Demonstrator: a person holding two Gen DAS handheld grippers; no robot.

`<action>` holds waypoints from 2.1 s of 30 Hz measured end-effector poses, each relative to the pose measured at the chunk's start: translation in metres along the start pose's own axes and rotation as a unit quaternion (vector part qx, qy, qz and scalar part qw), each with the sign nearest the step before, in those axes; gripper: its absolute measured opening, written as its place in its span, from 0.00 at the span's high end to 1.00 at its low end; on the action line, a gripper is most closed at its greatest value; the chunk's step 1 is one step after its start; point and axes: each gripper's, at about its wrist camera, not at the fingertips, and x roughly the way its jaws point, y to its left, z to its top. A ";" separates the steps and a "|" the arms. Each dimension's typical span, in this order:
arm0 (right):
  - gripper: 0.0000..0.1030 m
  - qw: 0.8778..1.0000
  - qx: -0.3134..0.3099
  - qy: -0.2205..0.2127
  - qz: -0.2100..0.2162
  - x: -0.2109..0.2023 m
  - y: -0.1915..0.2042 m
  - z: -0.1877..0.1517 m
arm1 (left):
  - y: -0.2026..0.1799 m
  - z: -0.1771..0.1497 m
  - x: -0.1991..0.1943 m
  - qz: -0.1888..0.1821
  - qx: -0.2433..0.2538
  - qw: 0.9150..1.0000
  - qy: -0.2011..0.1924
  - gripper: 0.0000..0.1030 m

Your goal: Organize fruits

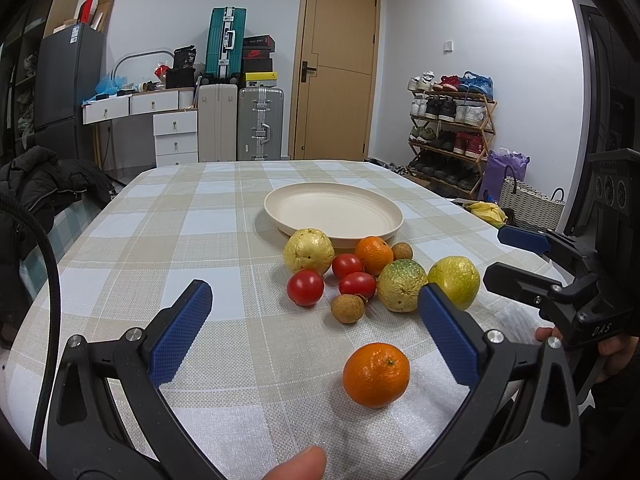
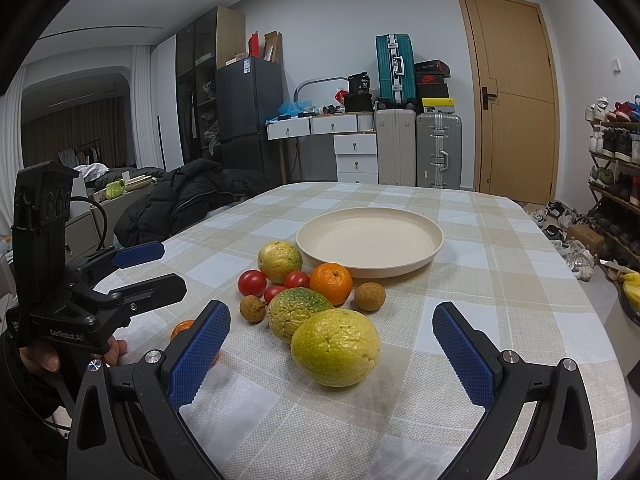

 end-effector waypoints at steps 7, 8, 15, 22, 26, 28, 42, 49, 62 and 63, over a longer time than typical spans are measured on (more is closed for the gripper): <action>0.00 1.000 0.000 0.000 0.000 -0.001 0.000 0.000 | 0.000 0.000 0.000 0.000 0.000 1.000 0.000 0.00; 0.00 1.000 0.000 0.000 0.001 -0.001 0.000 0.000 | 0.000 0.000 0.000 0.001 0.000 1.000 0.000 0.00; 0.00 1.000 0.001 0.000 0.000 -0.003 -0.001 -0.002 | 0.000 0.000 0.000 0.001 0.001 1.000 0.000 0.00; 0.00 1.000 0.001 0.002 -0.005 -0.003 -0.004 0.000 | -0.001 0.001 0.002 0.004 0.002 1.000 0.000 0.00; 0.00 1.000 0.001 0.004 -0.015 -0.004 -0.005 0.001 | -0.002 0.006 -0.003 0.021 0.013 1.000 -0.004 0.00; 0.00 1.000 0.000 0.002 -0.021 -0.004 -0.005 0.002 | -0.002 0.006 -0.004 0.021 0.013 1.000 -0.003 0.00; 0.00 0.999 0.007 0.031 -0.042 0.003 -0.009 0.001 | -0.002 0.006 -0.001 0.001 0.010 1.000 0.012 0.00; 0.00 0.996 0.037 0.074 -0.023 0.017 -0.018 -0.004 | -0.012 0.001 0.006 -0.014 0.026 0.999 0.029 0.00; 0.18 0.989 0.079 0.127 0.018 0.040 -0.028 -0.010 | -0.022 -0.007 0.020 -0.042 0.041 0.996 0.068 0.00; 0.19 0.988 0.079 0.129 0.020 0.041 -0.027 -0.010 | -0.022 -0.008 0.021 -0.046 0.043 0.995 0.073 0.00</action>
